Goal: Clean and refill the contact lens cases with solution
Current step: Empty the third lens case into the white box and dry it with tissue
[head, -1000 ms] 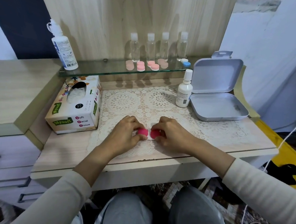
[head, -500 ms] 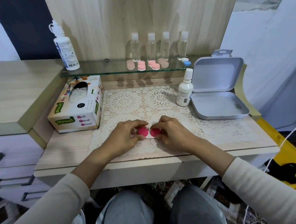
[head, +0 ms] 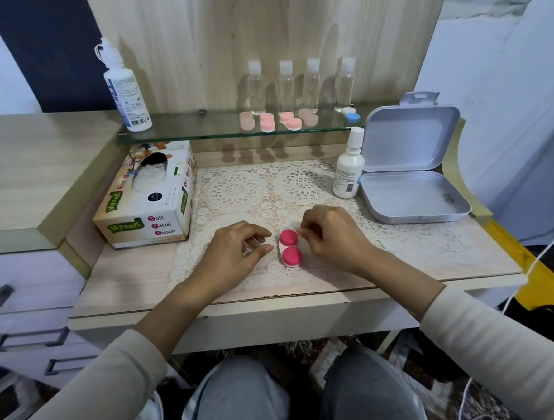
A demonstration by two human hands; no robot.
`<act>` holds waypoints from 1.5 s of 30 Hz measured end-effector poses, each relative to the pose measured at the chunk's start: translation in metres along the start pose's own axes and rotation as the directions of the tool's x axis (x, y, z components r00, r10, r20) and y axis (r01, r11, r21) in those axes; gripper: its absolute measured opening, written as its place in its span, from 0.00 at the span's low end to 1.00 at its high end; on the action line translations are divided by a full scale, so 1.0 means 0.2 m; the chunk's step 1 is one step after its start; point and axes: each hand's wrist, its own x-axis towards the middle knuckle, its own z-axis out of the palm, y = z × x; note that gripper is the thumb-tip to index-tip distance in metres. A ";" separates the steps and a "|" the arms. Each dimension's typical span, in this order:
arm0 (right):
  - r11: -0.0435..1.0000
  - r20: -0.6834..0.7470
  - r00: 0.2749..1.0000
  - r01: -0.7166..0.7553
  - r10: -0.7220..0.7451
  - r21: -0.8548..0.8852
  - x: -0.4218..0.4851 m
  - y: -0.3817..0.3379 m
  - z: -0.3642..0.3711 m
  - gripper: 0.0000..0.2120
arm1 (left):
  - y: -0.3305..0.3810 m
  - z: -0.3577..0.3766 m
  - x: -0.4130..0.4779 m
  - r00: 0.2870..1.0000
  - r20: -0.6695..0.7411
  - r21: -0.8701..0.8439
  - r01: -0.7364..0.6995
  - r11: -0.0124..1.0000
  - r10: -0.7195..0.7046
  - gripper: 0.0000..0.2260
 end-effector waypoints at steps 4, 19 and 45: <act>0.985 0.177 0.973 0.162 -0.149 -0.056 0.03 0.00 -0.03 0.22 | 0.01 0.01 -0.02 1.000 -0.003 -0.019 -0.006 1.000 0.006 0.07; 0.991 0.306 0.945 0.132 -0.116 -0.032 0.01 0.02 -0.03 0.14 | 0.08 0.03 -0.02 0.978 0.206 -0.078 -0.014 0.997 0.030 0.16; 1.000 0.152 0.988 0.014 -0.011 -0.024 0.00 0.04 0.03 0.16 | 0.04 0.01 0.04 0.971 0.236 -0.112 0.058 0.992 -0.031 0.23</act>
